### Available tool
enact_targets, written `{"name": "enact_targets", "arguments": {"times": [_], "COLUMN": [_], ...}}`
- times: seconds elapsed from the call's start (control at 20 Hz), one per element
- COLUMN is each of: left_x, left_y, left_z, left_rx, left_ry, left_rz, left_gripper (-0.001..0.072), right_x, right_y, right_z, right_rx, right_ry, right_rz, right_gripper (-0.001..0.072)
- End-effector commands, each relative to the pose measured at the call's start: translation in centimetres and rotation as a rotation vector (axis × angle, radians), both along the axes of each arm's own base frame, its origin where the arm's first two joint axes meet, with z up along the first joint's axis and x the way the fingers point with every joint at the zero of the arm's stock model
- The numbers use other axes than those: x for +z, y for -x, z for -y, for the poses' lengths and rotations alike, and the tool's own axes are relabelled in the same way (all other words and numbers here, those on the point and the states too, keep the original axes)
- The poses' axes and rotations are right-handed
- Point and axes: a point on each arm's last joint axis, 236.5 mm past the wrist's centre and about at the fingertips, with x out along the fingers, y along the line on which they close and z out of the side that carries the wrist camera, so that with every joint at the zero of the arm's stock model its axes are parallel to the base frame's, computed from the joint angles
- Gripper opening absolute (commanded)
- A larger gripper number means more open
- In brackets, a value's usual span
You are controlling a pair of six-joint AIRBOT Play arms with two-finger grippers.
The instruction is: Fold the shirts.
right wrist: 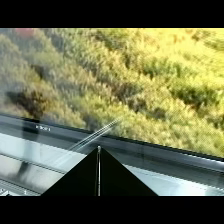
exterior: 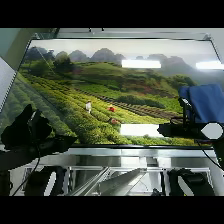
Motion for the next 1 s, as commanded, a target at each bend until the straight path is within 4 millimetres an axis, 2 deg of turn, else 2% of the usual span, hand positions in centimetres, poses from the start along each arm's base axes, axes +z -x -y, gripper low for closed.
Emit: {"name": "enact_targets", "arguments": {"times": [0.0, 0.1, 0.2, 0.3, 0.35, 0.5, 0.65, 0.75, 0.8, 0.95], "left_x": [0.1, 1.8, 3.3, 3.6, 3.2, 0.4, -3.1, -5.4, -6.8, -11.4], "left_y": [-1.7, -3.1, -4.1, -4.3, -4.6, -5.5, -4.1, -3.6, -3.5, -5.1], "left_z": [-8.2, -14.1, -18.9, -22.3, -23.1, -25.7, -29.8, -32.7, -33.3, -32.9], "left_rx": [0.111, 0.282, 0.443, 0.503, 0.495, 0.459, 0.487, 0.568, 0.598, 0.603], "left_ry": [-0.369, -0.561, -0.708, -0.844, -0.884, -0.94, -0.922, -0.869, -0.803, -0.557], "left_rz": [-0.03, -0.074, -0.124, -0.214, -0.254, -0.372, -0.559, -0.629, -0.654, -0.661], "left_gripper": [0.0699, 0.0699, 0.0698, 0.0698, 0.0698, 0.0698, 0.0698, 0.0698, 0.0698, 0.0698], "right_x": [0.0, 0.0, 0.0, 0.0, 0.0, 0.0, 0.0, 0.0, 0.0, 0.0], "right_y": [0.0, 0.0, 0.0, 0.0, 0.0, 0.0, 0.0, 0.0, 0.0, 0.0], "right_z": [0.0, 0.0, 0.0, 0.0, 0.0, 0.0, 0.0, 0.0, 0.0, 0.0], "right_rx": [0.001, 0.001, 0.001, 0.001, 0.001, 0.001, 0.001, 0.001, 0.001, 0.001], "right_ry": [0.0, 0.0, 0.0, 0.0, 0.0, 0.0, 0.0, 0.0, 0.0, 0.0], "right_rz": [-0.002, -0.002, -0.001, -0.002, -0.002, -0.002, -0.001, -0.002, -0.001, -0.001], "right_gripper": [0.0019, 0.0019, 0.0019, 0.0019, 0.0019, 0.0019, 0.0019, 0.0019, 0.0019, 0.0019]}}
